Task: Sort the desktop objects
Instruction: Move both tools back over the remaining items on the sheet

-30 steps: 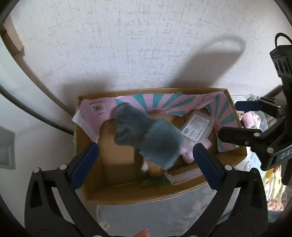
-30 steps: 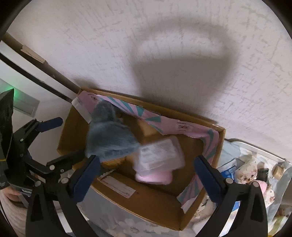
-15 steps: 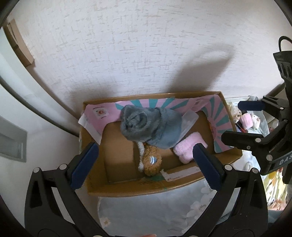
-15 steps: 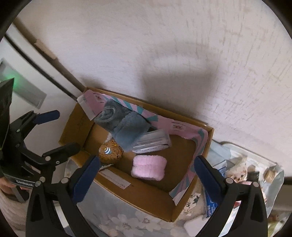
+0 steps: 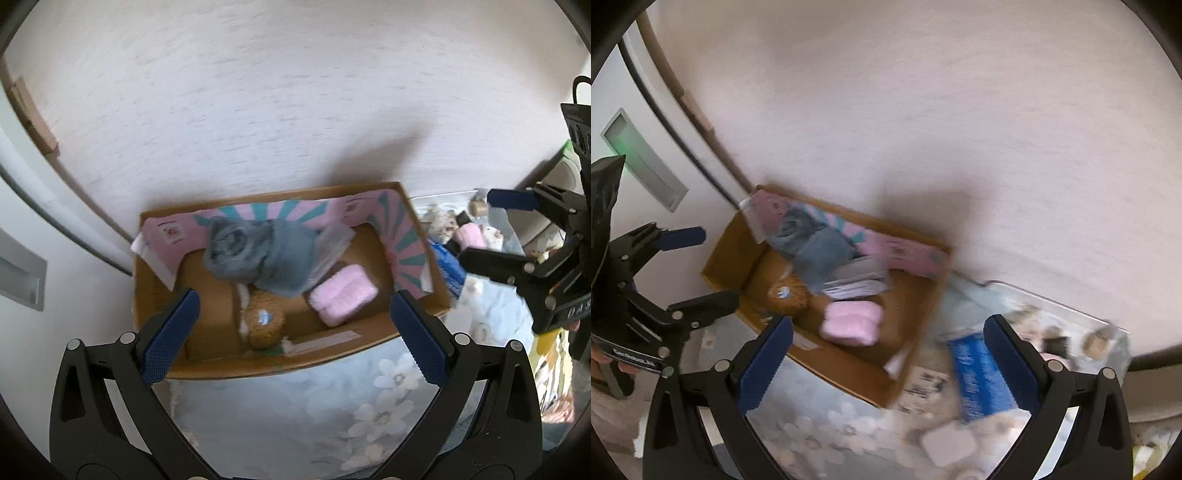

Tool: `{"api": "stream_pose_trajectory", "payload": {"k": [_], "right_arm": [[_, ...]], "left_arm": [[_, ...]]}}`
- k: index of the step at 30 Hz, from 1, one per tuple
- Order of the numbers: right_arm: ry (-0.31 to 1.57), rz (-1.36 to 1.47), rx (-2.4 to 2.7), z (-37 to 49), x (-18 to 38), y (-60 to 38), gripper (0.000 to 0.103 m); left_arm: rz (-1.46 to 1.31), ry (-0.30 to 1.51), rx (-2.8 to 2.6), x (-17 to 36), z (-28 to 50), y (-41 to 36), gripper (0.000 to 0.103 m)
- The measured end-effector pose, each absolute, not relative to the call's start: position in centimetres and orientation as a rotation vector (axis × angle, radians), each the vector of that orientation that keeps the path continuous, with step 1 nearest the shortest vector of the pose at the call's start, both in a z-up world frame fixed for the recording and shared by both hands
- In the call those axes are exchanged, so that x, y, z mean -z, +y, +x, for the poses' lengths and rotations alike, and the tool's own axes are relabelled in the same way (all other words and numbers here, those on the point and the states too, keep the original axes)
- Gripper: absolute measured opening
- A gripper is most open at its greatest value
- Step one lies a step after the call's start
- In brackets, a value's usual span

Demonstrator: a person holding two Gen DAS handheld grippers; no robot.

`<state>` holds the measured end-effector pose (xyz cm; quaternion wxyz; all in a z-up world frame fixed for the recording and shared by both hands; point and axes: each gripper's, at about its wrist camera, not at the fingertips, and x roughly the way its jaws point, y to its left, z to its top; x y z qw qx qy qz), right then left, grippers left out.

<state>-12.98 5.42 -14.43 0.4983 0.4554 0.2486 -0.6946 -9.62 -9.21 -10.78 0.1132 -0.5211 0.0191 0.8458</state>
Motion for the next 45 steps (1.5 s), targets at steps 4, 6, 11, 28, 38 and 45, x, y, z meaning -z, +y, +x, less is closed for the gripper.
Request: {"api": "stream_pose_trajectory", "payload": {"k": [4,6,11,28,38,45], "right_arm": [[0.613,1.042,1.776,-14.2,13.0,9.2,0.103],[0.621,1.031,1.810,-15.1,12.5,11.2,0.103],[0.587,1.060,1.880,-18.2,12.0,15.8,0.103],[0.624,1.082,1.847,-24.6,15.7,25.0,0.103],[0.798,1.098,1.719,-27.6,22.4,24.5,0.097],[0.877,1.072,1.661,-28.8,24.2,23.4,0.096]], "left_arm": [[-1.483,0.079,-2.476,9.9,-9.1,-7.2,0.102],[-1.465,0.082,-2.466,9.5,-8.9,-6.1,0.102],[-1.424,0.107,-2.433,9.1,-8.1,-2.4,0.102],[-1.400,0.202,-2.297,12.1,-8.2,11.2,0.096],[-1.493,0.302,-2.262,17.6,-13.8,17.5,0.087],[-1.522,0.372,-2.257,19.6,-15.8,18.3,0.087]]}}
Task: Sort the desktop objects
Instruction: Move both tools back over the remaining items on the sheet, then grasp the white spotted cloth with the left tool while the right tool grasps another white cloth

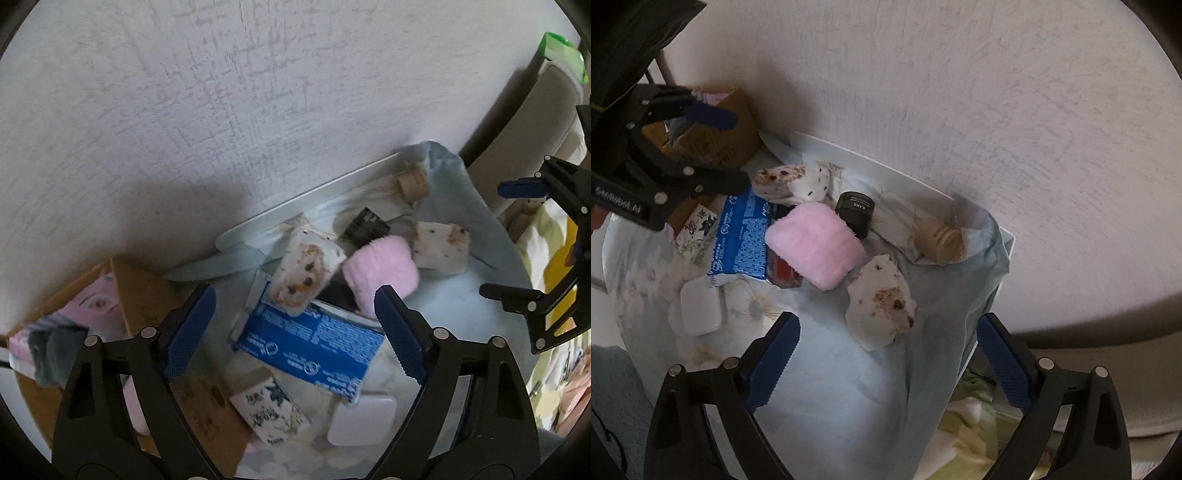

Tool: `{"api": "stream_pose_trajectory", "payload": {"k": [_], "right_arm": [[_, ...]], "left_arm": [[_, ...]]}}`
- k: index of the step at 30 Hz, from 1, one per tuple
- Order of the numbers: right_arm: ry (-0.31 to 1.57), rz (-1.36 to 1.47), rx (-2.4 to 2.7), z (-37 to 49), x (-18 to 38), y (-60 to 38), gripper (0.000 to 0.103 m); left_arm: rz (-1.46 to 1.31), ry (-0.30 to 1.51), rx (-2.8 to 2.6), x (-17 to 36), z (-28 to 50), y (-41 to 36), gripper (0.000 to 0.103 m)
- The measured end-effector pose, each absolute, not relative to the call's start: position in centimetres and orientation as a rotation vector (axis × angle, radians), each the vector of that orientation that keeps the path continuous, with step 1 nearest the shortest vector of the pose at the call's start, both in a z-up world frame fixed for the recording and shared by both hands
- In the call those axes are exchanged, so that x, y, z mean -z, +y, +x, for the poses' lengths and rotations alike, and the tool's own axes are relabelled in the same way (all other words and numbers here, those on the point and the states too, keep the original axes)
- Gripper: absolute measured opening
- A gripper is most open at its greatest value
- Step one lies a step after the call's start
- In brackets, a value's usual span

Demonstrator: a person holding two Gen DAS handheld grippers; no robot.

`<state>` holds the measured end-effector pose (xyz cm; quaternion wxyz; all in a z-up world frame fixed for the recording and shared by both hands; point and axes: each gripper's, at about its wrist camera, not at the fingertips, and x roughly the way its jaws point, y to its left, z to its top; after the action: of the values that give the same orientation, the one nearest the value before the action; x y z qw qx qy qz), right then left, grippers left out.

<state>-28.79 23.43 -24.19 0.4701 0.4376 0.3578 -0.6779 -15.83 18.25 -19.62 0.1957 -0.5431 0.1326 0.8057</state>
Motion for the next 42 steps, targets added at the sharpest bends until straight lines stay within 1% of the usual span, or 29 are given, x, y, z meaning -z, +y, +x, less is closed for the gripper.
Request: {"api": "stream_pose_trajectory", "payload": {"k": [8,12,14,17,21,22,24,25,26,27,28,29,30,32,42], "right_arm": [[0.850,1.066,1.628,-30.0,25.1,23.5,0.096],[0.861,1.053,1.612,-29.9,25.9,23.5,0.096],[0.873,1.056,1.607,-29.8,26.5,23.5,0.096],[0.879,1.068,1.592,-29.7,27.1,23.6,0.096],[0.901,1.063,1.581,-29.5,27.6,23.5,0.094],[0.905,1.064,1.576,-29.5,27.8,23.4,0.092],[0.915,1.063,1.564,-29.3,28.1,23.2,0.086],[0.926,1.060,1.557,-29.1,28.3,23.1,0.081],[0.950,1.055,1.548,-28.8,28.6,22.9,0.074],[0.971,1.051,1.544,-28.6,28.9,22.8,0.070],[0.992,1.047,1.542,-28.3,29.1,22.7,0.056],[1.006,1.047,1.541,-28.1,29.3,22.6,0.044],[1.013,1.047,1.546,-28.0,29.4,22.6,0.040],[1.004,1.043,1.565,-27.8,29.0,22.8,0.037],[0.878,1.094,1.618,-28.1,25.9,24.9,0.037]], "left_arm": [[-1.528,0.366,-2.257,20.9,-16.8,18.1,0.087],[-1.525,0.396,-2.245,21.7,-17.1,18.8,0.087],[-1.530,0.413,-2.238,22.0,-17.2,19.2,0.081],[-1.556,0.446,-2.224,22.7,-17.6,19.8,0.076],[-1.600,0.447,-2.208,23.9,-18.2,19.5,0.071],[-1.614,0.436,-2.202,24.2,-18.4,19.3,0.068],[-1.669,0.401,-2.170,25.2,-18.9,18.9,0.055],[-1.689,0.380,-2.151,25.5,-19.0,18.7,0.045],[-1.695,0.335,-2.138,25.6,-19.2,18.5,0.039],[-1.696,0.311,-2.138,25.5,-19.3,18.4,0.037],[-1.698,0.312,-2.139,25.4,-19.3,18.4,0.035],[-1.697,0.326,-2.138,25.4,-19.3,18.4,0.031],[-1.695,0.339,-2.138,25.3,-19.2,18.5,0.029],[-1.691,0.345,-2.139,25.0,-19.0,18.5,0.027],[-1.605,0.356,-2.158,21.5,-18.0,18.3,0.027]]}}
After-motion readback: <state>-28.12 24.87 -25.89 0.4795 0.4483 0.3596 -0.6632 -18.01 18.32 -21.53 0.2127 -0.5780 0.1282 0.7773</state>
